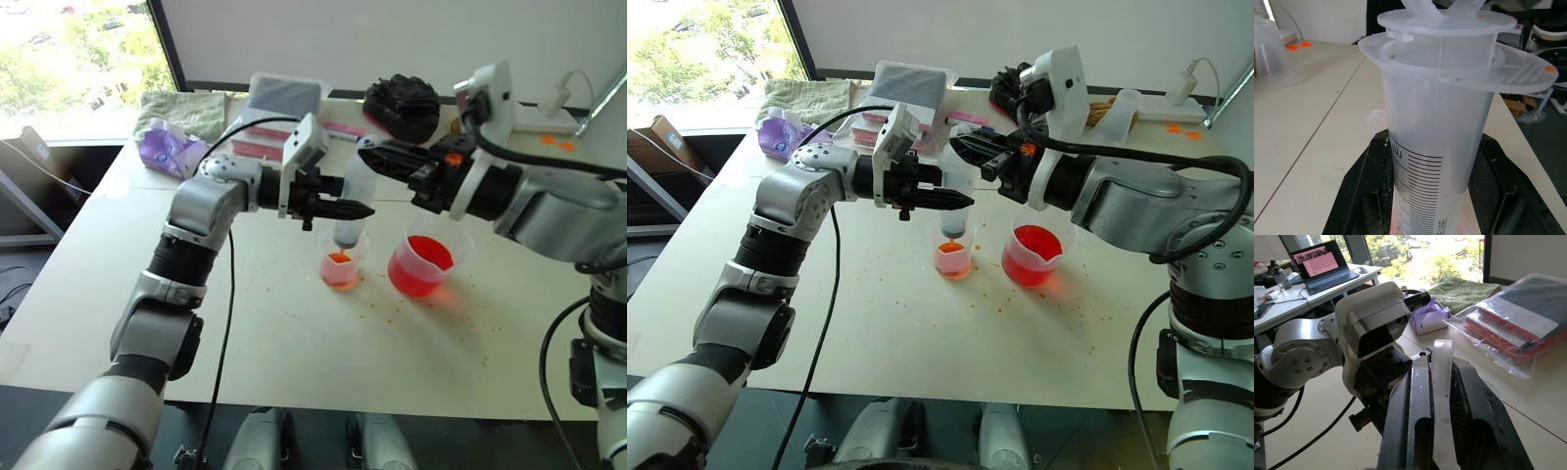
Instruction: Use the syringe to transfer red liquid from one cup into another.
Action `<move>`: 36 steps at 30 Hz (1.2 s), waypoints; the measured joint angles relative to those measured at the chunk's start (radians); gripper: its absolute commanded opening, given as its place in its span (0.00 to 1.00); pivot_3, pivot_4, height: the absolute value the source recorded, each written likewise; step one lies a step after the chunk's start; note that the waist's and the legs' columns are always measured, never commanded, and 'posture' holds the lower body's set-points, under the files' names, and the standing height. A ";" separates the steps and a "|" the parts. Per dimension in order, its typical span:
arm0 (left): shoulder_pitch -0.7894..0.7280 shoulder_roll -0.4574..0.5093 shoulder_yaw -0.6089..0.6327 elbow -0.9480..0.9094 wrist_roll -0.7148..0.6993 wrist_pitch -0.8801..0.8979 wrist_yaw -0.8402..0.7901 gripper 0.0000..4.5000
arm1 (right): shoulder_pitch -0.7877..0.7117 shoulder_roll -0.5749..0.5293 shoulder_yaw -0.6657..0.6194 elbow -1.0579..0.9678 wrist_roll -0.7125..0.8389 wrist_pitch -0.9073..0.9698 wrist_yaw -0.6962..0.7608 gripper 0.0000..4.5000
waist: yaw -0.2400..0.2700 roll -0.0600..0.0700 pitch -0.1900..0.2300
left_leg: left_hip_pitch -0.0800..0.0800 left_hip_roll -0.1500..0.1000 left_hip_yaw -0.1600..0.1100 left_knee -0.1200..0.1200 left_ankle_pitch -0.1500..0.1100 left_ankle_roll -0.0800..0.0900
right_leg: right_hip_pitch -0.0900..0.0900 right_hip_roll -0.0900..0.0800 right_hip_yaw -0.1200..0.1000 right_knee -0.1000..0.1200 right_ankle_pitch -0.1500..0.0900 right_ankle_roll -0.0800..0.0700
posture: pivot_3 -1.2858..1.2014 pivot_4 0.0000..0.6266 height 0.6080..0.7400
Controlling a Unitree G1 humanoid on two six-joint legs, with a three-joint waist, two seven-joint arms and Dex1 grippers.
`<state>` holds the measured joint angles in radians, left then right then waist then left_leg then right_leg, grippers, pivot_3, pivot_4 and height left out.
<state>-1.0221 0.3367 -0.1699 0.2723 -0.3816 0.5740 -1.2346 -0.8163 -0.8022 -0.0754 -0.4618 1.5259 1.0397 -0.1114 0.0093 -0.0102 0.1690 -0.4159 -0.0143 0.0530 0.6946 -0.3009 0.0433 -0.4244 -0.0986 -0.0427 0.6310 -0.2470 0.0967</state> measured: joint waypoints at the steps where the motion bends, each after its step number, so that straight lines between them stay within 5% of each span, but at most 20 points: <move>1: 0.000 0.000 0.000 0.000 0.000 0.001 0.003 0.35 | 0.000 0.000 -0.001 -0.007 0.002 0.000 0.006 0.50 | 0.000 0.000 0.000 | 0.000 0.000 0.000 0.000 0.000 0.000 | 0.000 0.000 0.000 0.000 0.000 0.000 | 0.52 0.24 1.00; 2: 0.000 0.000 0.000 0.000 0.000 0.002 0.008 0.35 | 0.000 0.000 -0.001 -0.011 0.006 0.000 0.013 0.60 | 0.000 0.000 0.000 | 0.000 0.000 0.000 0.000 0.000 0.000 | 0.000 0.000 0.000 0.000 0.000 0.000 | 0.52 0.24 1.00; 12: 0.006 0.000 0.007 -0.008 -0.021 0.009 0.021 0.35 | 0.014 -0.080 -0.038 -0.002 0.033 0.021 0.074 0.60 | 0.001 0.000 0.000 | 0.000 0.000 0.000 0.000 0.000 0.000 | 0.000 0.000 0.000 -0.001 0.000 0.000 | 0.52 0.24 1.00; 25: 0.000 -0.008 0.074 -0.049 -0.099 0.094 0.090 0.35 | 0.166 -0.253 -0.268 0.029 0.021 0.000 0.204 0.60 | 0.000 0.000 0.000 | 0.000 0.000 0.000 -0.002 0.000 0.000 | 0.000 -0.001 0.000 -0.001 0.000 0.000 | 0.52 0.24 1.00; 36: -0.280 0.045 0.292 0.203 -0.217 0.432 0.328 0.35 | 0.237 -0.226 -0.272 -0.008 -0.011 -0.051 0.176 0.60 | 0.001 0.000 0.000 | 0.000 0.000 0.000 -0.002 0.000 0.000 | 0.000 0.001 -0.001 -0.001 0.000 0.000 | 0.52 0.24 1.00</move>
<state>-1.3018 0.3821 0.1221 0.4749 -0.5983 1.0062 -0.9068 -0.5795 -1.0284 -0.3474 -0.4702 1.5144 0.9884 0.0646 0.0107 -0.0101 0.1694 -0.4160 -0.0145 0.0532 0.6925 -0.3006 0.0429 -0.4248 -0.0972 -0.0437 0.6304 -0.2467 0.0971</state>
